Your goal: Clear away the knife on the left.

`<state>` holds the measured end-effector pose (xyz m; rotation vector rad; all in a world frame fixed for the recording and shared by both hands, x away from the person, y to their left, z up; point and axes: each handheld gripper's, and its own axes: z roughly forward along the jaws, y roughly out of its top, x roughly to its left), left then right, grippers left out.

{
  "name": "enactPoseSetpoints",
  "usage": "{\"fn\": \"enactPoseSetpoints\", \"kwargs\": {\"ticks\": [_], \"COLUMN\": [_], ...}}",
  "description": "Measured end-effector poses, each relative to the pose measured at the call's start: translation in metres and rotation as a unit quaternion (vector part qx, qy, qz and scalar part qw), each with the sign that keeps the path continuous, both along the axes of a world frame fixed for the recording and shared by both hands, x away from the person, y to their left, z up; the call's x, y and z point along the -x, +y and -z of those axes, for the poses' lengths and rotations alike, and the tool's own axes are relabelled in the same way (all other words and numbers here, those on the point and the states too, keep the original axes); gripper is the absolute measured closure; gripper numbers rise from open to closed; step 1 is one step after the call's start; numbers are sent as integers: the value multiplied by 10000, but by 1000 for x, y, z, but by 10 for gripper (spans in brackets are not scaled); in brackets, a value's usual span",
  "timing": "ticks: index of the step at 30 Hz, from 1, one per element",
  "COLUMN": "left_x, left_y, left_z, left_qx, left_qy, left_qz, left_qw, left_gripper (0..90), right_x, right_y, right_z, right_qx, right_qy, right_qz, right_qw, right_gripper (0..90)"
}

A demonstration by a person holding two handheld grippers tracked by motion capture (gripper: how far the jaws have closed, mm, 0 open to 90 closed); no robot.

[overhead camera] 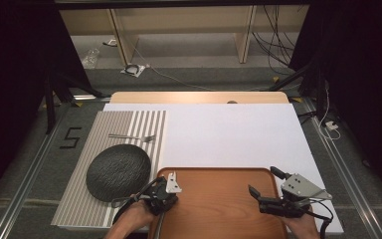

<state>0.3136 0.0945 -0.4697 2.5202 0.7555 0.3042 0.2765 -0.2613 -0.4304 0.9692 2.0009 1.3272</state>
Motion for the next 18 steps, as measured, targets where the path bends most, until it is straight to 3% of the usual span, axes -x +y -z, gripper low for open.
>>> {"fn": "enactPoseSetpoints", "kwargs": {"ticks": [9,18], "left_x": [-2,-4], "left_y": [7,16], "left_z": [-1,-2], "left_qx": [-61,-123], "left_qy": [43,209], "left_qz": [-140,-300], "left_qw": [9999,9993], "left_gripper": [896,896], "right_x": [0,0], "right_y": [0,-1], "right_z": [0,0], "right_qx": [25,25], "right_qy": [46,34], "right_qz": [21,16], "right_qw": [10000,10000], "right_gripper": [114,114]}}
